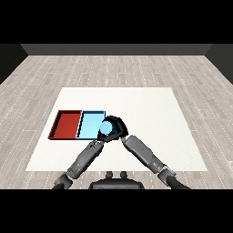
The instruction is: Pick the blue can and put it in the blue box
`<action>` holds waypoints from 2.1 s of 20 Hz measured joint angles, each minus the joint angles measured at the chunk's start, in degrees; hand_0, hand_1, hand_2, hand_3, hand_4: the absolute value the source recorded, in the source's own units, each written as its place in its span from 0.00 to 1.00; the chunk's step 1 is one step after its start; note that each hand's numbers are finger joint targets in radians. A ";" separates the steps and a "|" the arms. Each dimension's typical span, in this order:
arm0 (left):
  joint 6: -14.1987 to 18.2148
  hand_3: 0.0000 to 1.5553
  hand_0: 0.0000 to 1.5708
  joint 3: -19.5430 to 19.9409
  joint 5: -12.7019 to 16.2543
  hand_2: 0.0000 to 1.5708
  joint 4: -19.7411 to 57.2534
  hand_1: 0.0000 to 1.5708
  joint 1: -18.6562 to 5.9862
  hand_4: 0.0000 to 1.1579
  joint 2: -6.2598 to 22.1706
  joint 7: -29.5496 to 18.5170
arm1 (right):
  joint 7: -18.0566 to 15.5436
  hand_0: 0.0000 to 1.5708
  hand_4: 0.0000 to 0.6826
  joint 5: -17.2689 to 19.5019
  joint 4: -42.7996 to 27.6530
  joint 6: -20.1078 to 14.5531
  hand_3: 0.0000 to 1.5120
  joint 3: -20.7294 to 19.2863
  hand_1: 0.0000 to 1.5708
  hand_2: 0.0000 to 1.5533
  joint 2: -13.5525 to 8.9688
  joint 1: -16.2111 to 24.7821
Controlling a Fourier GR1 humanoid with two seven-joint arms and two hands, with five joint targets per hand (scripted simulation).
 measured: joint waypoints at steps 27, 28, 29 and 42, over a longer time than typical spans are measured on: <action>-0.88 0.97 1.00 3.27 -0.45 1.00 5.59 1.00 -2.46 0.97 -0.69 -0.47 | 5.31 0.00 0.00 0.14 -9.77 8.05 0.00 -9.33 0.00 0.00 -0.53 8.14; -0.78 0.97 1.00 3.04 -0.18 1.00 6.36 1.00 -1.82 0.97 -0.84 -1.83 | 5.20 0.00 0.00 0.36 -10.11 8.32 0.00 -9.78 0.00 0.00 -0.28 8.72; -1.00 0.97 1.00 3.48 -0.54 1.00 5.42 1.00 -1.44 0.97 -0.40 -1.34 | 5.40 0.00 0.00 0.29 -11.18 8.68 0.00 -10.43 0.00 0.00 -0.41 9.49; -1.80 0.96 1.00 7.50 -4.60 1.00 4.92 1.00 -0.40 0.98 3.18 1.91 | 5.32 0.00 0.00 -4.78 -32.16 13.39 0.00 -21.55 0.00 0.00 -9.45 26.52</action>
